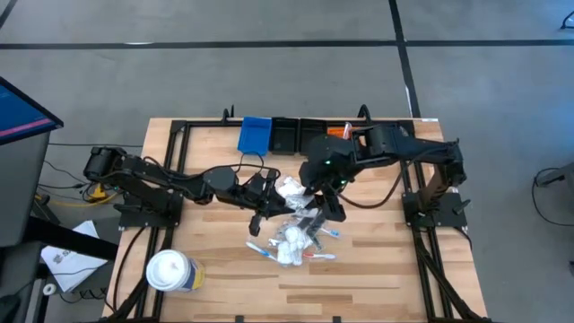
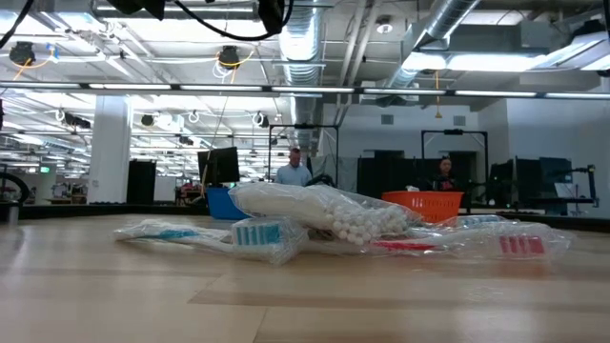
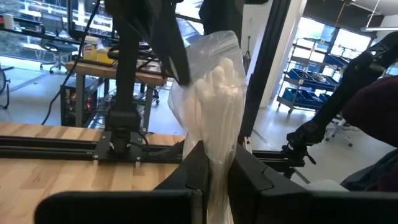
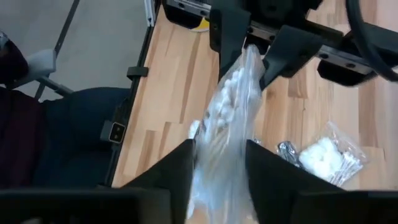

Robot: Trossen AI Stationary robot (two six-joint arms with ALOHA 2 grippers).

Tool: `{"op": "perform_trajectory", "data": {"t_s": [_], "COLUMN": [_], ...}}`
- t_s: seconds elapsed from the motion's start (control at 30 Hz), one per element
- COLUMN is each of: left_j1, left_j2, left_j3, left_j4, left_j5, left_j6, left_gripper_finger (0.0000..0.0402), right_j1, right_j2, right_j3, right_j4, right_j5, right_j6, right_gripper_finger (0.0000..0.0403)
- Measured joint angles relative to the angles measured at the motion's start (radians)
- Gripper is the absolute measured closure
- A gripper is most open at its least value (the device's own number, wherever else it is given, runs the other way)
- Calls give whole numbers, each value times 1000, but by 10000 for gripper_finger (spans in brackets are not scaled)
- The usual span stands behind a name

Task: Pick & Place Travel size toiletries
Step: Put the white vanity pack into the right black bin

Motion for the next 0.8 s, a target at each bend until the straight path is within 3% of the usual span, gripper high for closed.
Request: {"op": "perform_trajectory", "data": {"t_s": [0.27, 0.5, 0.6, 0.8], "left_j1": [-2, -9, -10, -17], "left_j2": [0, -8, -15, -16], "left_j3": [-1, 0, 1, -2], "left_j4": [-8, 1, -27, -68], "left_j5": [0, -50, -98, -94], "left_j6": [-3, -14, -26, -54], "left_gripper_finger": [369, 319, 307, 299], "right_j1": [-8, -48, -94, -226], "right_j2": [2, -33, -34, -36], "right_j3": [-1, -2, -2, -27], "right_j4": [-7, -74, -91, -74], "right_j5": [21, 215, 229, 256], "right_j6": [-53, -113, -134, -226], "right_gripper_finger": [393, 400, 400, 401]}}
